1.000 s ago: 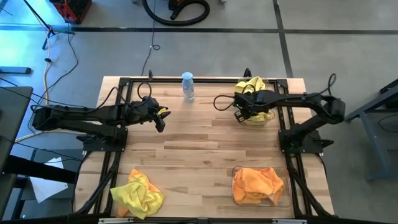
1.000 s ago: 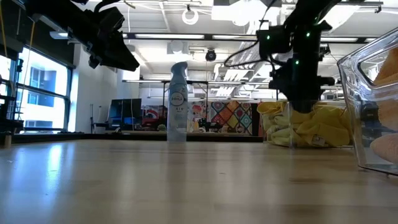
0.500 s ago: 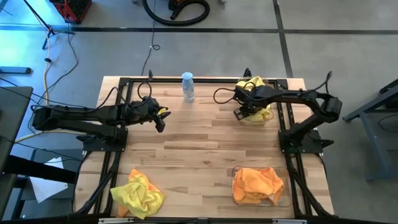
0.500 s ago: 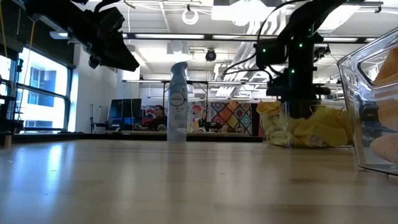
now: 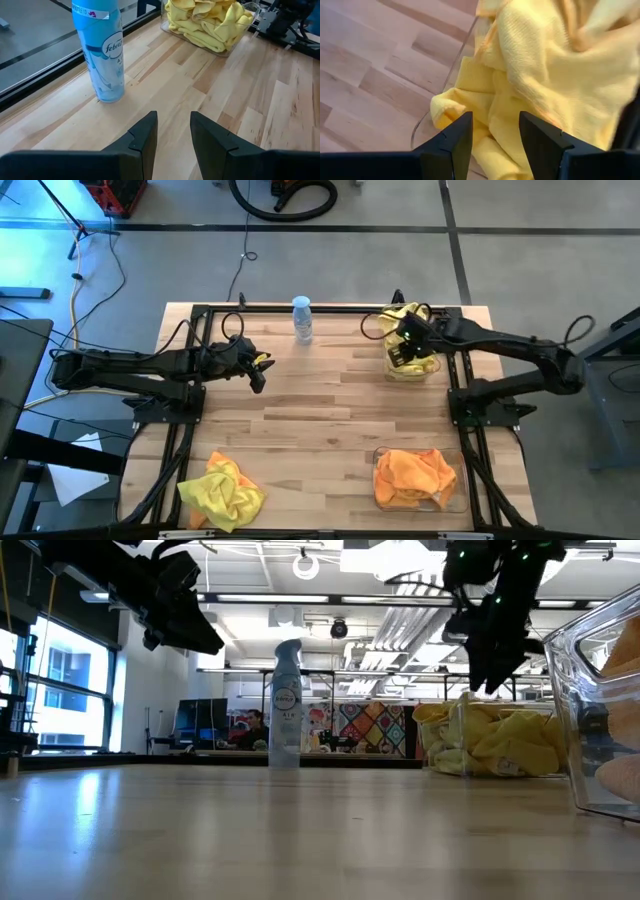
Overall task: Sort microfiber towel by color & place in baskets
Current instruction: Put the yellow microfiber cloth into the top transparent bin
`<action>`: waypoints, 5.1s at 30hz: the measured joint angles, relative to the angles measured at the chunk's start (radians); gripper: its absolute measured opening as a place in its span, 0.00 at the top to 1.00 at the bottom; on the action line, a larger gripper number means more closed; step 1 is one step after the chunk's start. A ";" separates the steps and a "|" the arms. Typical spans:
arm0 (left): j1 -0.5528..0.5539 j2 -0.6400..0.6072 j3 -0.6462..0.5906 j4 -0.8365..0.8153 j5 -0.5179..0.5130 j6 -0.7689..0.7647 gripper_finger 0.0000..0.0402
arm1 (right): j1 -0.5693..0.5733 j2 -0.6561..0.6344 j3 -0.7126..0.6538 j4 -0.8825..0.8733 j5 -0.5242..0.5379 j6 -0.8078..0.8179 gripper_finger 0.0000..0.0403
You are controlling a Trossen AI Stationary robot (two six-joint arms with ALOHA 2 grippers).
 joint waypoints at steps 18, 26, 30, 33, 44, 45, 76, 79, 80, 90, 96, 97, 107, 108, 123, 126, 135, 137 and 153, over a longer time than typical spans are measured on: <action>0.000 0.018 0.000 0.000 0.000 -0.001 0.74 | 0.495 -0.335 -0.348 0.335 0.145 0.121 0.61; 0.000 0.109 0.000 0.010 0.000 0.043 0.74 | 0.614 -0.384 -0.462 0.589 0.172 -0.045 0.61; -0.003 0.152 0.005 0.047 0.001 0.071 0.74 | 0.619 -0.384 -0.463 0.593 0.175 -0.059 0.61; -0.027 0.179 0.027 0.050 -0.011 0.078 0.75 | 0.619 -0.384 -0.463 0.595 0.176 -0.073 0.61; -0.172 0.214 0.107 -0.016 -0.165 0.040 0.83 | 0.619 -0.384 -0.463 0.603 0.183 -0.180 0.61; -0.190 0.214 0.118 -0.041 -0.201 0.022 0.84 | 0.619 -0.383 -0.463 0.606 0.183 -0.188 0.61; -0.408 0.349 0.318 -0.206 -0.140 -0.040 0.70 | 0.619 -0.380 -0.463 0.592 0.218 -0.195 0.61; -0.445 0.438 0.431 -0.370 -0.140 -0.159 0.70 | 0.619 -0.380 -0.463 0.592 0.218 -0.194 0.61; -0.454 0.470 0.471 -0.433 -0.139 -0.215 0.70 | 0.619 -0.380 -0.463 0.592 0.218 -0.194 0.61; -0.549 0.720 0.766 -0.966 0.118 -0.726 0.70 | 0.619 -0.380 -0.463 0.567 0.218 -0.172 0.61; -0.686 0.759 0.774 -0.994 0.270 -0.961 0.70 | 0.619 -0.380 -0.463 0.536 0.216 -0.120 0.61; -0.714 0.760 0.774 -0.994 0.283 -0.997 0.70 | 0.619 -0.380 -0.463 0.531 0.215 -0.117 0.61; -0.953 0.771 0.758 -0.993 0.325 -1.132 0.70 | 0.619 -0.380 -0.463 0.525 0.209 -0.112 0.61; -0.970 0.771 0.746 -0.991 0.325 -1.126 0.70 | 0.619 -0.380 -0.463 0.526 0.209 -0.112 0.61; -1.032 0.771 0.491 -0.789 0.358 -1.065 0.75 | 0.619 -0.380 -0.463 0.532 0.209 -0.102 0.61; -0.998 0.771 0.464 -0.802 0.384 -1.038 0.86 | 0.619 -0.380 -0.463 0.532 0.209 -0.105 0.61; -0.929 0.734 0.514 -0.855 0.388 -0.885 0.99 | 0.619 -0.380 -0.463 0.533 0.210 -0.121 0.61; -0.921 0.709 0.553 -0.917 0.352 -0.881 1.00 | 0.619 -0.380 -0.463 0.533 0.210 -0.123 0.61; -0.670 0.542 0.875 -1.089 -0.070 -0.469 1.00 | 0.591 -0.381 -0.463 0.703 0.322 -0.259 0.61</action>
